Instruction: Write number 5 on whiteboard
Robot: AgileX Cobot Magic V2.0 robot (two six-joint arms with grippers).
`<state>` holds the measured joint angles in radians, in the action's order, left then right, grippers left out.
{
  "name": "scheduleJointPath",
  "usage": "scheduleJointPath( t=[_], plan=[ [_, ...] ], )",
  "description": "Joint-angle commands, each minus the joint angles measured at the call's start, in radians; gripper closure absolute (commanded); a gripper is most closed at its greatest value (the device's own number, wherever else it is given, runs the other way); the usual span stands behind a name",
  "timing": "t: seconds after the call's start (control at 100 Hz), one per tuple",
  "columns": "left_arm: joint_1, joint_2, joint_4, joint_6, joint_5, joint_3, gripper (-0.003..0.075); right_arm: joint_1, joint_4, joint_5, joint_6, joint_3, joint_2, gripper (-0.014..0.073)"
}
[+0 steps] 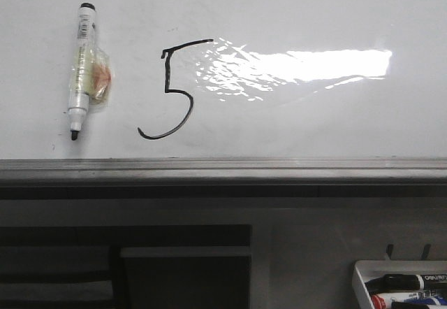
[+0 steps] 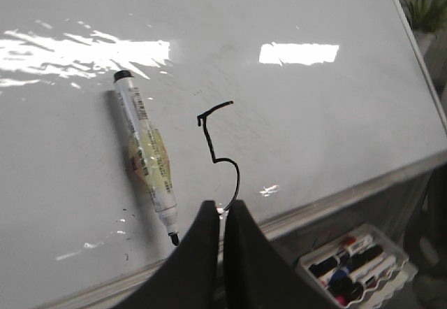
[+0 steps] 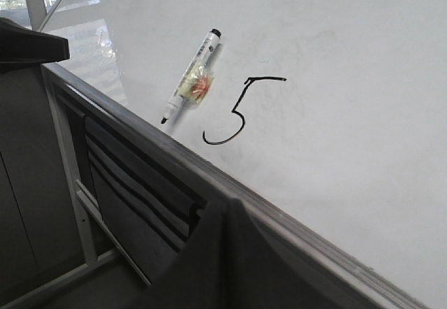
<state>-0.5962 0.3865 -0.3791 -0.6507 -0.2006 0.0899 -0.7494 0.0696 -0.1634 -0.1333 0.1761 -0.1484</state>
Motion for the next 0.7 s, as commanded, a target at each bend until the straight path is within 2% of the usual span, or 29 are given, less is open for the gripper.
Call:
scheduleJointPath(
  t=[0.0, 0.16, 0.27, 0.34, 0.45, 0.63, 0.69],
  plan=[
    [-0.002, -0.009, 0.202, -0.009, 0.013, 0.033, 0.0741, 0.002, -0.008, 0.085, -0.005, 0.026, -0.008, 0.0655],
    [0.019, -0.056, 0.244, -0.009, 0.153, 0.037, 0.0741, 0.002, -0.008, 0.085, -0.005, 0.026, -0.008, 0.0655],
    [0.095, -0.097, 0.244, -0.009, 0.227, 0.037, 0.0741, 0.002, -0.008, 0.085, -0.005, 0.026, -0.008, 0.0655],
    [0.158, -0.136, 0.250, 0.038, 0.268, 0.037, 0.0741, 0.002, -0.008, 0.085, -0.005, 0.026, -0.008, 0.0655],
    [0.282, -0.217, 0.308, 0.212, 0.281, 0.031, 0.0741, 0.002, -0.008, 0.085, -0.005, 0.026, -0.008, 0.0655],
    [0.489, -0.329, 0.419, 0.658, 0.285, 0.029, 0.0741, 0.002, -0.008, 0.085, -0.005, 0.026, -0.008, 0.0655],
    [0.544, -0.348, 0.445, 0.719, 0.303, 0.022, 0.0741, 0.002, -0.008, 0.085, -0.005, 0.026, -0.008, 0.0655]
  ],
)
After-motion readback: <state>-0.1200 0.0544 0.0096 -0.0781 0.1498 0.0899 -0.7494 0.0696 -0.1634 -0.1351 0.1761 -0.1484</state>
